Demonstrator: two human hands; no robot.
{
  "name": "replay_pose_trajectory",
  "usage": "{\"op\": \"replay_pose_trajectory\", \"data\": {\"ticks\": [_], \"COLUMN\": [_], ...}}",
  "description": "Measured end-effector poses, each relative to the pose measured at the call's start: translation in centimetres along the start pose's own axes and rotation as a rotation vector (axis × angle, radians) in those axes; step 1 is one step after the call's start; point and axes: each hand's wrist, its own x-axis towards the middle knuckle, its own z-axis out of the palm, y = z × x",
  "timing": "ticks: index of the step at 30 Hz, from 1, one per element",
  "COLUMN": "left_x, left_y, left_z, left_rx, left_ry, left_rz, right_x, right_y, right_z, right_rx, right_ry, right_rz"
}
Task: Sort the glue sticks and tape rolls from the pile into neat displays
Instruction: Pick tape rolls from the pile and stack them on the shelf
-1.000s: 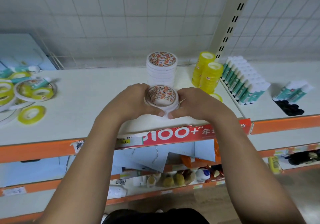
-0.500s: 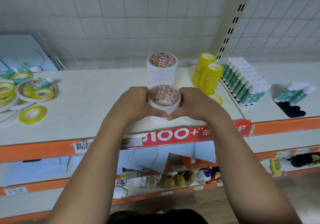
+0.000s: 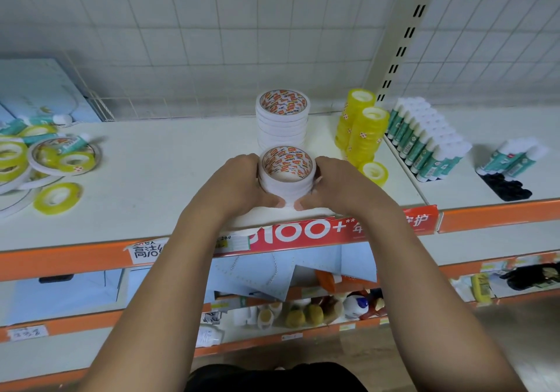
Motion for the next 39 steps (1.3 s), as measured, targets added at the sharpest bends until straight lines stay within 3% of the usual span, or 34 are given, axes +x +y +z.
{"op": "replay_pose_trajectory", "data": {"ticks": [4, 9, 19, 28, 39], "left_x": [-0.7, -2.9, -9.2, -11.8, -10.0], "left_y": [-1.5, -3.9, -11.6, -20.1, -24.8], "left_z": [-0.9, -3.8, -10.1, -15.6, -15.3], "left_rx": [0.032, 0.165, 0.272, 0.327, 0.314], "left_ry": [-0.030, 0.109, 0.294, 0.326, 0.137], "left_rz": [-0.068, -0.095, -0.165, -0.212, -0.050], "right_x": [-1.8, -2.3, 3.0, 6.2, 9.0], "right_y": [-0.2, -5.8, -18.1, -26.6, -29.9], "right_z": [-1.4, -1.6, 8.1, 14.4, 17.7], "right_rx": [-0.129, -0.008, 0.031, 0.034, -0.016], "right_ry": [0.060, 0.215, 0.042, -0.018, 0.108], "right_rz": [-0.006, -0.228, -0.459, -0.470, -0.306]}}
